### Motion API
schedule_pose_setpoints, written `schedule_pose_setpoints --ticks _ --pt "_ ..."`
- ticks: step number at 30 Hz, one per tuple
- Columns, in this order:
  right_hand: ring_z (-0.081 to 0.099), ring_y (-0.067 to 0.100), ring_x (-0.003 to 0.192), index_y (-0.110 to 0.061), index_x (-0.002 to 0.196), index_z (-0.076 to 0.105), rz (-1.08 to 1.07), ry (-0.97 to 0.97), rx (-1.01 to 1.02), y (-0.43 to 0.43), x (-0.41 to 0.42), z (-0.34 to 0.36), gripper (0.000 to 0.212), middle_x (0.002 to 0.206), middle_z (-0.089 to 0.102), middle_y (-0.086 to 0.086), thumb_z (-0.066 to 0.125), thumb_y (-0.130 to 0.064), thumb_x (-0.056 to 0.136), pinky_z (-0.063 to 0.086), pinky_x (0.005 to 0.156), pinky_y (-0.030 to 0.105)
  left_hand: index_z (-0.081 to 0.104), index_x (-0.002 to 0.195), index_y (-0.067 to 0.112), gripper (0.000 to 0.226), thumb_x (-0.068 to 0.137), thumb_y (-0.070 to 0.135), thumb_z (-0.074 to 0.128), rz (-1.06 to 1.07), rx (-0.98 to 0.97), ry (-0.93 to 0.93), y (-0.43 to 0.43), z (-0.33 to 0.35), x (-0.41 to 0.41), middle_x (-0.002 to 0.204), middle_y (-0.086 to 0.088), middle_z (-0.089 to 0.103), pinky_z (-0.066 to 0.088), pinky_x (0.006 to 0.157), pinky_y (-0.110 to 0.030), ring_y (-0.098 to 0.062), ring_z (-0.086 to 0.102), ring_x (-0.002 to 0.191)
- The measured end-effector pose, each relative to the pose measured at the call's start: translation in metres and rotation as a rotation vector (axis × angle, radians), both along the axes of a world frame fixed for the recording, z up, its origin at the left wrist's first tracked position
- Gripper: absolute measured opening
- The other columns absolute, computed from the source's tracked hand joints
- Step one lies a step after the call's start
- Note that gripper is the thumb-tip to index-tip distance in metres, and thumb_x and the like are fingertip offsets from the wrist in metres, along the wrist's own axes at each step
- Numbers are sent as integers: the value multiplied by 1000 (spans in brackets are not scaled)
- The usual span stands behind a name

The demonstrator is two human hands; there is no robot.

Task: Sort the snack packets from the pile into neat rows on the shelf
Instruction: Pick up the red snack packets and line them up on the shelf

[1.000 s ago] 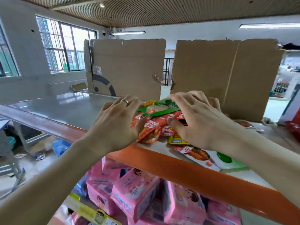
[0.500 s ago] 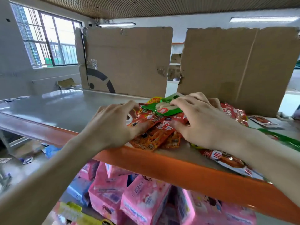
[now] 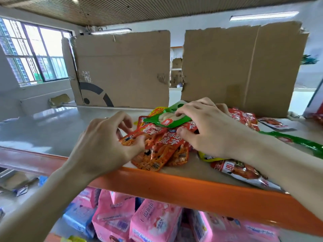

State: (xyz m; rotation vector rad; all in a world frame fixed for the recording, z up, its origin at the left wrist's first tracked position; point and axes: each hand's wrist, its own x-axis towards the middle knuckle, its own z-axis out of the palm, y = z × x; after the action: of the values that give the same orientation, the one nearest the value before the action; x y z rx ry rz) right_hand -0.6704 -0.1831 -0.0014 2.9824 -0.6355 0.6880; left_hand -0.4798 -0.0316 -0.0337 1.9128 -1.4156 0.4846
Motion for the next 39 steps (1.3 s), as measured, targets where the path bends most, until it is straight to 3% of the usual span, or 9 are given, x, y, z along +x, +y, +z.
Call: schedule_pose_setpoints --ticks 4,9,15,18,25,28,31,35,39 --pt "20 5 136 -32 139 42 11 -18 28 -3 -3 1 44 145 40 -16 46 -47 97 15 105 36 60 80 28 46 63 70 61 8 -9 20 7 12 3 75 18 66 48 63 -21 0 63 68" --pt "28 4 129 -33 128 51 56 -75 44 -4 -2 1 35 135 49 -17 52 -46 96 17 101 33 63 73 25 45 61 69 63 -14 -123 212 11 22 11 67 12 67 52 66 -29 -4 65 66" --pt "52 3 116 -36 124 59 245 -109 368 12 -4 5 38 122 59 -19 42 -57 97 43 103 39 61 73 24 44 64 67 59 -128 -269 361 -9 27 -23 65 14 66 47 59 -28 -4 63 61" --pt "65 13 103 -36 127 56 356 -148 551 22 -13 11 42 117 64 -6 37 -59 97 57 86 41 63 73 26 39 71 65 60 -188 -321 392 -24 28 -48 69 12 68 54 61 -35 -4 66 65" --pt "59 49 93 -20 105 62 299 -328 636 10 -39 11 40 99 65 22 43 -53 94 47 79 67 69 84 11 51 93 59 51 -416 -310 575 -44 31 -77 85 -9 67 52 78 -53 -29 65 84" --pt "56 56 90 -13 97 63 245 -339 666 0 -54 10 36 97 63 31 46 -44 93 45 72 71 72 82 18 27 96 37 59 -446 -333 620 -52 34 -90 78 0 70 52 66 -26 -13 66 77" --pt "61 50 79 -13 96 66 222 -326 655 -9 -70 14 31 94 65 28 46 -36 98 43 70 71 68 89 23 6 92 26 64 -469 -374 675 -60 38 -102 80 0 72 52 65 -26 -14 68 75" --pt "61 50 85 -18 98 67 220 -319 643 -12 -91 16 30 94 69 20 44 -38 98 48 72 69 72 93 20 12 95 24 61 -544 -365 696 -72 44 -120 85 0 75 53 67 -21 -13 71 80" --pt "57 24 58 -12 91 66 171 -326 616 -22 -116 16 27 77 69 6 46 -24 103 44 54 43 73 91 19 15 95 26 61 -582 -332 750 -86 46 -141 86 -2 74 56 75 -34 -20 71 85"
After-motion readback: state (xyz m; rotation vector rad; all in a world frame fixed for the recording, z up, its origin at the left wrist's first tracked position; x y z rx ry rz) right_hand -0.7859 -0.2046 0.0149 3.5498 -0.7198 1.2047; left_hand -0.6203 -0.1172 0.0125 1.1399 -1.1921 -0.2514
